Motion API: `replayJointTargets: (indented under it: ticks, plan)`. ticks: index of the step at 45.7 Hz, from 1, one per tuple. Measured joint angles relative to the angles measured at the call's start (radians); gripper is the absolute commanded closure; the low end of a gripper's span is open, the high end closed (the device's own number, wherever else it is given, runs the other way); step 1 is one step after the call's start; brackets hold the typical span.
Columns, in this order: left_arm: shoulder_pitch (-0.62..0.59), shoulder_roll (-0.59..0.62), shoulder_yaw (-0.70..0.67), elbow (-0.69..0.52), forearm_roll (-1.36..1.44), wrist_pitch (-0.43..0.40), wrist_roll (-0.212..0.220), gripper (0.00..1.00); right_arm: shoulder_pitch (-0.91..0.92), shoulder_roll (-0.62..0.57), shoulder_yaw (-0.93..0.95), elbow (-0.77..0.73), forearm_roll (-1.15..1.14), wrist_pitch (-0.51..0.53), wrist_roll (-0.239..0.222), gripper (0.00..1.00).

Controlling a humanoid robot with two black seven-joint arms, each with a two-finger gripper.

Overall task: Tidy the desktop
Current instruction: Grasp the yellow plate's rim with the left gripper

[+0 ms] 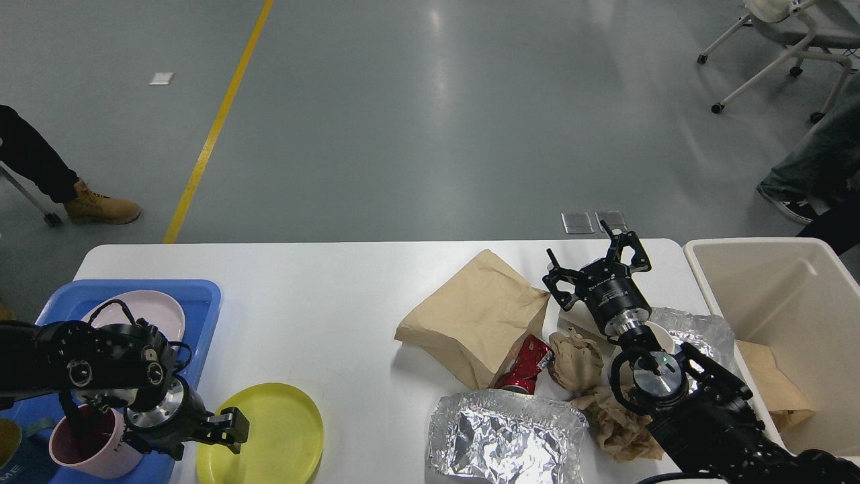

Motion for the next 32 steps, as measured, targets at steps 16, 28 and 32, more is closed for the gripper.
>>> replayJointTargets:
  ticks: [16,28,32]
  plan:
    - [0.006,0.0,-0.013,0.0,0.007,-0.012,0.023,0.51,0.0,0.0,0.0,-0.001,0.0,0.0,0.0,0.0]
    - [0.011,-0.001,-0.014,0.0,0.008,-0.017,0.067,0.64,0.0,0.0,0.0,-0.001,0.0,0.0,0.0,0.0]
    - [0.011,-0.001,-0.016,0.0,0.007,-0.017,0.074,0.69,0.0,0.0,0.0,-0.001,0.0,0.0,0.0,0.0]
